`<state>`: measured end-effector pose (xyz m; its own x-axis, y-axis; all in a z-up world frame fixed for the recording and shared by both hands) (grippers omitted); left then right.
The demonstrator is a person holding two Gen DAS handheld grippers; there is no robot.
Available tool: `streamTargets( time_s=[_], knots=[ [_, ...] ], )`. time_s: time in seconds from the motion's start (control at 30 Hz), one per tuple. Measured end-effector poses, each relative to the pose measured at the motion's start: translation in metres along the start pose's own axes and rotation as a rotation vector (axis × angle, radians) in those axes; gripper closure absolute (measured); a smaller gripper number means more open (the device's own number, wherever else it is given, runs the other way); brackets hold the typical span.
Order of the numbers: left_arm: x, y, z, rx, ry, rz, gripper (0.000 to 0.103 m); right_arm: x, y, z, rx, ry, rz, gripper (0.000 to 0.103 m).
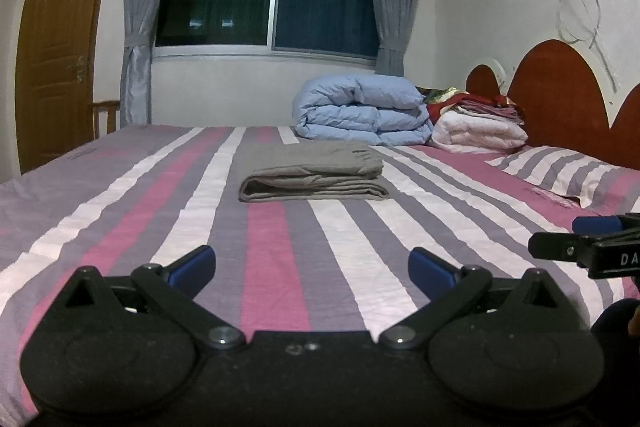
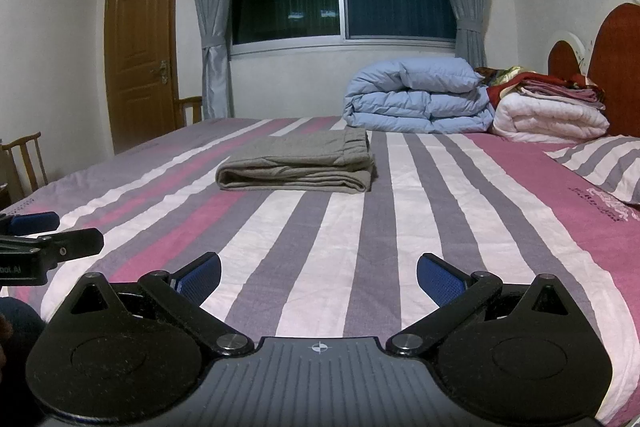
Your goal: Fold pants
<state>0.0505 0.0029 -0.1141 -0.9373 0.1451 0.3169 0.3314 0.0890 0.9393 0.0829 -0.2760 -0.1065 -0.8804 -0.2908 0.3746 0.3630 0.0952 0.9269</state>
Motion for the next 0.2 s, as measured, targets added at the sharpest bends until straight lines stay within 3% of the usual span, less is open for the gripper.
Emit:
streamTargets(
  time_s=[0.2],
  knots=[
    [-0.0023, 0.0016, 0.0028, -0.012, -0.008, 0.000, 0.006, -0.0001, 0.0000, 0.0000, 0.001, 0.000, 0.001, 0.000]
  ],
)
Point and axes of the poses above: each gripper's, at about its wrist camera, not at the fingertips, and x roughly against the way its jaws point, z to its left, y to its top, the point moved 1 cm from there along -x, roughly the way its jaws point, and after that the axes turned 5 degrees about x, right-handed, at the moved point
